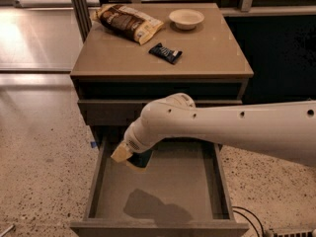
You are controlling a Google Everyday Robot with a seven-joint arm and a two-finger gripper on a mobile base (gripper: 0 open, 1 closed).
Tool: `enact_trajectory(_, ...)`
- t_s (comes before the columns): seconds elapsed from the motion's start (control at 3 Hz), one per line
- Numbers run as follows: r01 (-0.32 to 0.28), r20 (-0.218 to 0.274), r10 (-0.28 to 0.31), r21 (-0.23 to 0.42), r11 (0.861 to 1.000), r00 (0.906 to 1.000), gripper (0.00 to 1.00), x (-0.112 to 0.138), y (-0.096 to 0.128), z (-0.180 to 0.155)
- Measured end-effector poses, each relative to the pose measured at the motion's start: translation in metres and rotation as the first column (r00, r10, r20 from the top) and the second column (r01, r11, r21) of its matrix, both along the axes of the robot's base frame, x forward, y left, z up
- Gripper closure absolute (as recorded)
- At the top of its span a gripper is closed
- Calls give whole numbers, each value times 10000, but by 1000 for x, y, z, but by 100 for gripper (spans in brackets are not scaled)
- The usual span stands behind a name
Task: Pick sponge from middle drawer and place on counter
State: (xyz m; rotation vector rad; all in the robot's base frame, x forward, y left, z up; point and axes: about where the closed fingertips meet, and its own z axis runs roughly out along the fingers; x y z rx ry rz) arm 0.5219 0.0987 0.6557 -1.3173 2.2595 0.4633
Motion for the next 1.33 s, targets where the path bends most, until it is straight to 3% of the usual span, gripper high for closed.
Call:
enact_trajectory(0.33,-640,534,625,281,9976,9966,100,36,3,61)
enact_trajectory(0.67,-699,560,682,292,9971,9961,100,38,2,64)
enact_trajectory(1.0,-736,741,668,940,9928,9950,100,48,-7,84)
enact_trajectory(1.33,-459,1416,210,1748,9835,9897,100,81,-35,137)
